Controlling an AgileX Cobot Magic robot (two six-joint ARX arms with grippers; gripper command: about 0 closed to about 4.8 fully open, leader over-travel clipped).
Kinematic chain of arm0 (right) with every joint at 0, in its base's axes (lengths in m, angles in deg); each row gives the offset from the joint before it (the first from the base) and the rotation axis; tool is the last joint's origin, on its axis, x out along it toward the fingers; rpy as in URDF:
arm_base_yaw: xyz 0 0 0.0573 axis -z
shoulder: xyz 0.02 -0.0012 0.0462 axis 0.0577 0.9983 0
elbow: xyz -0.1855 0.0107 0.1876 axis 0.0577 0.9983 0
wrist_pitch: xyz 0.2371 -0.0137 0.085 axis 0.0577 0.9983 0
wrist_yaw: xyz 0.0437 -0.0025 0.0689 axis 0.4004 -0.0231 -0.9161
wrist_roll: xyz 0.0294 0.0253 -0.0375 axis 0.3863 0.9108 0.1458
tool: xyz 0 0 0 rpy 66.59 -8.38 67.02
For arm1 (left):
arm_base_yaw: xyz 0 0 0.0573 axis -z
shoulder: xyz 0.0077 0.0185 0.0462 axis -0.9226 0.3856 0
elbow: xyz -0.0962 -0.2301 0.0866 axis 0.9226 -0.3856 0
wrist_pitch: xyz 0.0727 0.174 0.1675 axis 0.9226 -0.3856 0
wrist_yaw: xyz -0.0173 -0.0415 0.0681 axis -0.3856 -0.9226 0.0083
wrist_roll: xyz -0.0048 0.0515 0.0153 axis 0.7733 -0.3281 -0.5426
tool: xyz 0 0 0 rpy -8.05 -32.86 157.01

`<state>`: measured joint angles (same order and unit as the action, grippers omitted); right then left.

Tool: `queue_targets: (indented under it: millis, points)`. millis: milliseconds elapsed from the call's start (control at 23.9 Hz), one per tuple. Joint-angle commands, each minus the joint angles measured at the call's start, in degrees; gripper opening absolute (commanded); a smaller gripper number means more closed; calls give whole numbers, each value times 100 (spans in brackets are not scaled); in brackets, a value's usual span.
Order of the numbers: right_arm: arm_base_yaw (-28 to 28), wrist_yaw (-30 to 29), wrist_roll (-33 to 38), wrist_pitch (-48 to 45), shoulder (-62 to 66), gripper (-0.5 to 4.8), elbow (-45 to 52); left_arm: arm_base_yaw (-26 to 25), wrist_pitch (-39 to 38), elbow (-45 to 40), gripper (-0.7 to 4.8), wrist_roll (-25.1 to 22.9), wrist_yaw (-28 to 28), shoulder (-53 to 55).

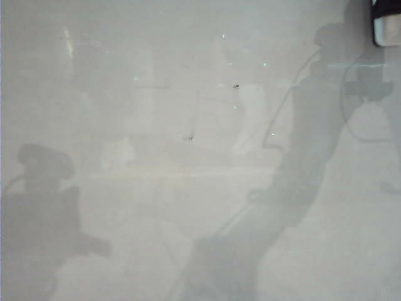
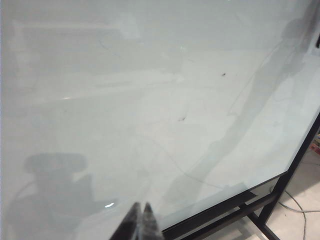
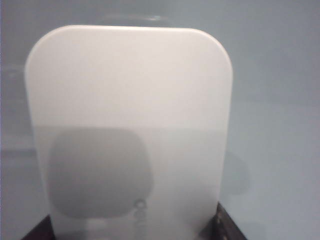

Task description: Grab the whiteboard eraser that is attached to the surface of the whiteboard and use it to clean the writing on the whiteboard.

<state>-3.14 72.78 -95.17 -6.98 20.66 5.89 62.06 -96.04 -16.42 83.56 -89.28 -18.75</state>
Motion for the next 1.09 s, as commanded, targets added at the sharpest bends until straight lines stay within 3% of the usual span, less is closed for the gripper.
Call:
queue_targets:
  millis: [42,377,418,502,669,795,1088]
  points:
    - [-144,-63,44,-769,446,148,-42,-2,52,13,-2,-22,-2,4]
    - [-149,236,35,-1309,1268,152,-50,-2,55,13,-2,-22,-2,4]
    - [-151,201,37,-1311,1327,179,-61,-2,52,13,-2,-22,-2,4]
    - [-151,-2,37,-1309,1384,322,-63,-2,55,13,-2,-22,-2,4]
    - [-151,-42,37,-1263,1329,443,-61,-2,52,13,-2,-22,-4,4]
    - [-164,-39,37,-1056,1078,479,-63,-2,55,13,-2,-22,-2,4]
    - [-192,-39,37,-697,533,479,-63,-2,52,11,-2,-22,-15,4]
